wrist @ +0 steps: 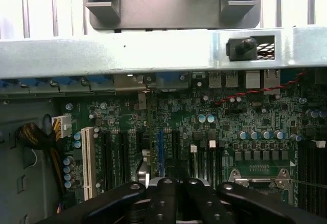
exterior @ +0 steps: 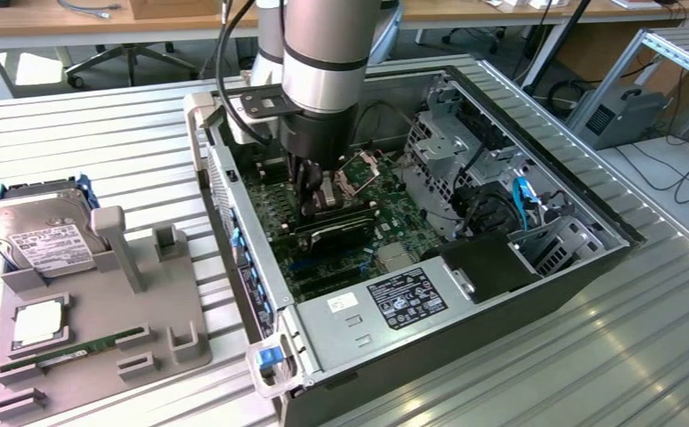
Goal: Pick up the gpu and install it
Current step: 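Press down on the gpu until it lock into place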
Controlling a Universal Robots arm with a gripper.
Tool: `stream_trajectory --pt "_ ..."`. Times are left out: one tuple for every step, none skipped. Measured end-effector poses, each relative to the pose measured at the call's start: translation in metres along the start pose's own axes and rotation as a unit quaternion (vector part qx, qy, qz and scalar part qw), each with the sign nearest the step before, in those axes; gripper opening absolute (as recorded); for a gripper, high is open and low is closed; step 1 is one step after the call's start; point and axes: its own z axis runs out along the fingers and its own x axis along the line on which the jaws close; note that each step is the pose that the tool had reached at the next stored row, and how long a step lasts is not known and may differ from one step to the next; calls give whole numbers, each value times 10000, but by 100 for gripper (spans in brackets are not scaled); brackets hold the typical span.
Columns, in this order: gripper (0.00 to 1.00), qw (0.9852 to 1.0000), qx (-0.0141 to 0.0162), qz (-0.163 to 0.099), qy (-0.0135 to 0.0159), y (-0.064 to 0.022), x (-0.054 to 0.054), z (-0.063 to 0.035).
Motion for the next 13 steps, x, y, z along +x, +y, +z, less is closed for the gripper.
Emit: stream_trajectory --pt "11 10000 0 0 1 -2 0 -4" --pt "11 10000 0 -1 0 -6 0 -6" --pt "11 10000 -1 0 1 -7 1 -13" --pt "11 10000 -1 0 1 -9 3 -33" --pt "11 10000 0 -1 0 -9 8 -40" --pt "11 10000 0 -1 0 -9 13 -42" --pt "11 10000 -1 -1 1 -10 19 -44" --pt "11 10000 0 -1 0 -10 26 -43" --pt "11 10000 0 -1 0 -10 36 -44" --pt "11 10000 0 -1 0 -10 46 -43" --pt "11 10000 0 -1 0 -11 55 -43" --pt "11 10000 -1 -1 1 -11 65 -43" --pt "11 10000 -1 -1 0 -11 78 -42"
